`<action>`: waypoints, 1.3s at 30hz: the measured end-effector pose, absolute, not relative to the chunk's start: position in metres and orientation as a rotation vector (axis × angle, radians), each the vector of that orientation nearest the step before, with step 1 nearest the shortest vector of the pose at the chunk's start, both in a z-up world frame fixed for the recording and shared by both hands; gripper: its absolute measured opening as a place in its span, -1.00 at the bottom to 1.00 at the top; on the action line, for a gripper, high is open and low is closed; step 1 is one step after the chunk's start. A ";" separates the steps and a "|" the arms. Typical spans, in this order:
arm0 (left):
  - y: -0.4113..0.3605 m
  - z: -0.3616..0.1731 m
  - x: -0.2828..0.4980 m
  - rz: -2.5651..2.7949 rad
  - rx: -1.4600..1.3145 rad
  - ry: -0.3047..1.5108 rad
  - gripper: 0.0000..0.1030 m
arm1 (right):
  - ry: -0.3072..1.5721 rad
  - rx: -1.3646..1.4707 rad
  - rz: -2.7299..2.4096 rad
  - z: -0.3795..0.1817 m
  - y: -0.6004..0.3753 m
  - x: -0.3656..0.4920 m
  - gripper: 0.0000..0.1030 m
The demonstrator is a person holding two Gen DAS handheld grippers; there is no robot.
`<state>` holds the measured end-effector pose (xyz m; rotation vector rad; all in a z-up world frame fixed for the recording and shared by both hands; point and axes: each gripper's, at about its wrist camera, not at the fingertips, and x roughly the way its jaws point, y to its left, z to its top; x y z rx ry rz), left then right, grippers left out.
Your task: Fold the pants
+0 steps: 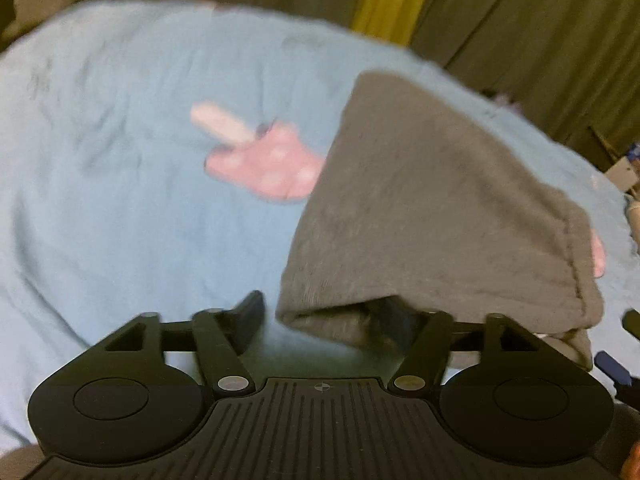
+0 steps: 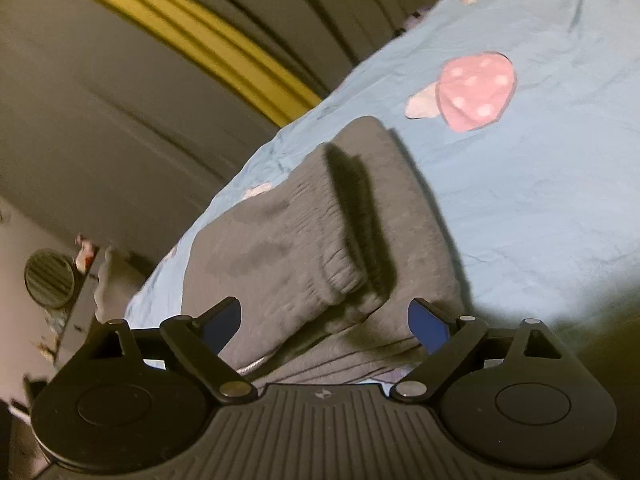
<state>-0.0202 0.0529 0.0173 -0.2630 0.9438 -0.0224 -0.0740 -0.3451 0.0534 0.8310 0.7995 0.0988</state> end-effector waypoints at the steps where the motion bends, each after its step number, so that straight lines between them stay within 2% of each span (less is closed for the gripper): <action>1: 0.053 0.022 -0.022 -0.036 -0.260 0.923 0.56 | 0.805 0.835 0.091 0.052 -0.348 -0.071 0.84; 2: 0.055 0.027 -0.023 -0.051 -0.270 0.905 0.73 | 0.808 0.834 0.082 0.052 -0.352 -0.069 0.87; 4: 0.062 0.032 -0.025 -0.036 -0.317 0.857 0.84 | 0.813 0.849 0.088 0.050 -0.358 -0.064 0.89; 8: 0.084 0.031 -0.016 0.004 -0.422 0.808 0.86 | 0.793 0.914 0.177 0.048 -0.365 -0.055 0.89; 11: 0.095 0.018 -0.008 0.031 -0.486 0.857 0.85 | 0.798 0.960 0.248 0.041 -0.364 -0.044 0.87; 13: 0.094 0.006 0.004 0.075 -0.466 0.895 0.85 | 0.842 0.975 0.246 0.033 -0.361 -0.037 0.66; 16: 0.088 0.001 0.011 0.092 -0.415 0.925 0.85 | 0.905 0.980 0.212 0.021 -0.358 -0.025 0.60; 20: 0.080 0.000 0.010 0.091 -0.351 0.941 0.85 | 0.928 0.974 0.228 0.013 -0.355 -0.007 0.62; 22: 0.078 -0.002 0.011 0.093 -0.333 0.943 0.85 | 0.943 0.979 0.251 0.008 -0.355 0.001 0.76; 24: 0.076 -0.003 0.012 0.103 -0.316 0.944 0.85 | 0.935 0.981 0.270 0.006 -0.353 0.008 0.77; 26: 0.075 -0.001 0.011 0.106 -0.301 0.944 0.85 | 0.922 0.953 0.264 0.007 -0.350 0.012 0.69; 28: 0.073 -0.001 0.010 0.112 -0.287 0.948 0.85 | 0.919 0.871 0.232 0.012 -0.347 0.009 0.02; 31: 0.072 -0.002 0.010 0.111 -0.279 0.951 0.85 | 0.899 0.843 0.236 0.016 -0.346 0.006 -0.05; 33: 0.071 -0.002 0.010 0.111 -0.273 0.950 0.85 | 0.901 0.832 0.229 0.018 -0.344 0.006 -0.01; 36: 0.071 -0.002 0.011 0.110 -0.273 0.952 0.85 | 0.913 0.854 0.232 0.014 -0.343 0.010 0.18; 39: 0.072 -0.003 0.011 0.110 -0.283 0.959 0.85 | 0.922 0.859 0.219 0.014 -0.340 0.014 0.17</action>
